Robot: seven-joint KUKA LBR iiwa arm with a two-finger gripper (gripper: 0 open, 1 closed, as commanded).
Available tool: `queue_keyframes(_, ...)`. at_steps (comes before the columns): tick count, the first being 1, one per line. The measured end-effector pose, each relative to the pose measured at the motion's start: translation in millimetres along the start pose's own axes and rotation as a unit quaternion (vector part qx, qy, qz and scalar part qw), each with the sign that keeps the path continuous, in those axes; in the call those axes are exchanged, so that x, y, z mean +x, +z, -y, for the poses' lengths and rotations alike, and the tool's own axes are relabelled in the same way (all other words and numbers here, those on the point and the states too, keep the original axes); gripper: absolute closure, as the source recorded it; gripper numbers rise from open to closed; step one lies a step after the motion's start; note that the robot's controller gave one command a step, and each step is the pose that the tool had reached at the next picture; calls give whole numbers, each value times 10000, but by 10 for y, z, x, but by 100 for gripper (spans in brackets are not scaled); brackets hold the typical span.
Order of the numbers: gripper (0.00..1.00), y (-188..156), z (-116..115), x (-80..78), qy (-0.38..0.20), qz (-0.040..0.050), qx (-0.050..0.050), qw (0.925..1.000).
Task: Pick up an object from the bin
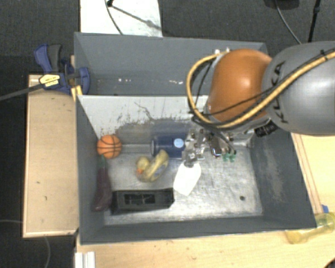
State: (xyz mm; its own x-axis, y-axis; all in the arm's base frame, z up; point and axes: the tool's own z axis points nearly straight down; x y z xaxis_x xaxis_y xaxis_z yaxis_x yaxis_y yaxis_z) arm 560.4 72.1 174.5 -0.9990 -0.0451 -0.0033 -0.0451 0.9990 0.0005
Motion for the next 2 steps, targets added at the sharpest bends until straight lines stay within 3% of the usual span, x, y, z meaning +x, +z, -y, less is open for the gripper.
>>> queue_keyframes(1, 100, -14, 8, 45, -1342, -5, -2, 9910)
queue_keyframes(2, 100, 9, -91, 2, -612, 5, -2, 9981)
